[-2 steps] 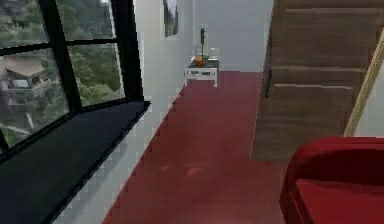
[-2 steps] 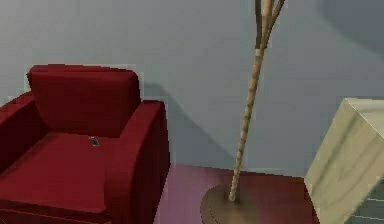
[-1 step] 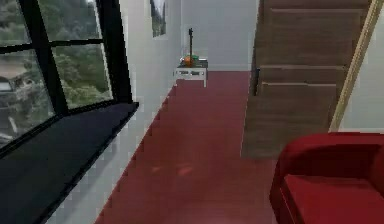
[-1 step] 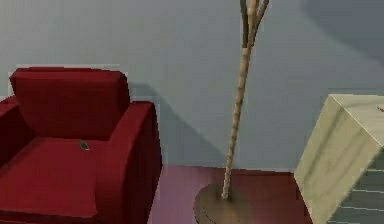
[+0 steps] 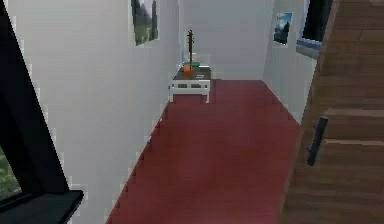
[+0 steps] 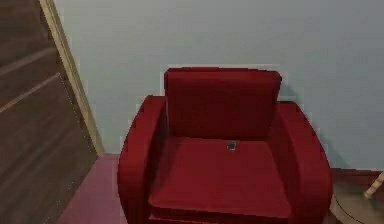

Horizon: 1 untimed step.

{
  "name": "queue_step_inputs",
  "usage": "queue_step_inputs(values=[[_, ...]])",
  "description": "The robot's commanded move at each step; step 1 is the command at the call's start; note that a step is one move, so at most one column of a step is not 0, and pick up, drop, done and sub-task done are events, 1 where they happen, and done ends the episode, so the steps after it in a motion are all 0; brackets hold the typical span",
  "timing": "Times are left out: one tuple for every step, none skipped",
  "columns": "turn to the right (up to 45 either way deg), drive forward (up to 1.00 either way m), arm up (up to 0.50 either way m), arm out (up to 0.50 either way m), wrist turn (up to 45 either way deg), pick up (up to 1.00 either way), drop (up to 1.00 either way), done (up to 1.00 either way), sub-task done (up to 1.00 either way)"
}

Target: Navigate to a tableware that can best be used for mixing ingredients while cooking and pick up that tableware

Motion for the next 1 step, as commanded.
queue_step_inputs(values=[[0.0, 1.00, 0.00, 0.00, 0.0, 0.00, 0.00, 0.00, 0.00]])
